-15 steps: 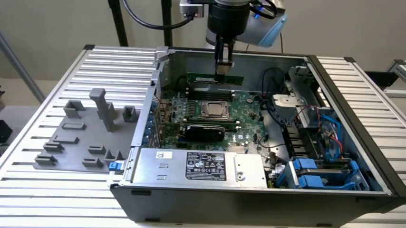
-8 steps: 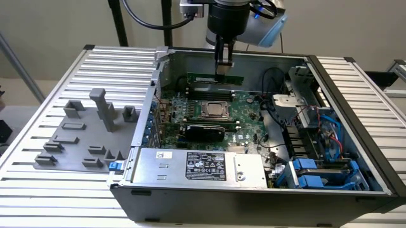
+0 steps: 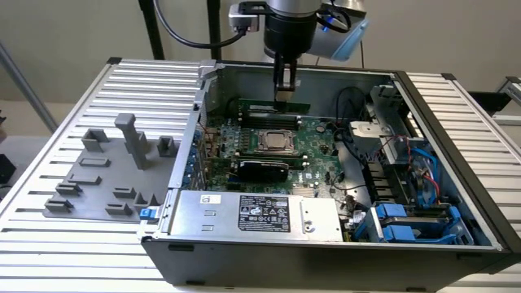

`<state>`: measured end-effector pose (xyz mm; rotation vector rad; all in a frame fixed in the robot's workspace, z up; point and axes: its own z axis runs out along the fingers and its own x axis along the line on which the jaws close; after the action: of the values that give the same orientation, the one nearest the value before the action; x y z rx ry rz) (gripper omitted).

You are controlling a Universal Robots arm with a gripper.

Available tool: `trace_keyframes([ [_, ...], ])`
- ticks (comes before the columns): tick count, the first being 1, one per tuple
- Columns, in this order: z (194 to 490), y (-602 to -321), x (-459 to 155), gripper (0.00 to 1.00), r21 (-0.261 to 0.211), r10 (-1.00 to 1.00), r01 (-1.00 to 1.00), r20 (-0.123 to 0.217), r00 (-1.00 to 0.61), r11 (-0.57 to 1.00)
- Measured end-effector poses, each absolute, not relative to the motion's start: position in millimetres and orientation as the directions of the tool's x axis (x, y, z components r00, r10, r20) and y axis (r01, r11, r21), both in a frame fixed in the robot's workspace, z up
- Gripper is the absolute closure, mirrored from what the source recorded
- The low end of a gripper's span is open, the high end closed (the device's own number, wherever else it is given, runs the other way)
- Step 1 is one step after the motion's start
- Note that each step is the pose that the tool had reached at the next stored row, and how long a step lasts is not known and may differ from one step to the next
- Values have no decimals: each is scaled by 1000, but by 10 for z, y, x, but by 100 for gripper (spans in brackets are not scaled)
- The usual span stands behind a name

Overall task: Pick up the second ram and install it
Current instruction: 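Insert the second ram into the second slot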

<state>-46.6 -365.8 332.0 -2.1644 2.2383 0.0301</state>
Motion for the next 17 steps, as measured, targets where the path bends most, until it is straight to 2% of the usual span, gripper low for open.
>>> trace_keyframes([
  [17, 3013, -3796, -463, 100, -5, -999, -1000, -33, -28, 28],
])
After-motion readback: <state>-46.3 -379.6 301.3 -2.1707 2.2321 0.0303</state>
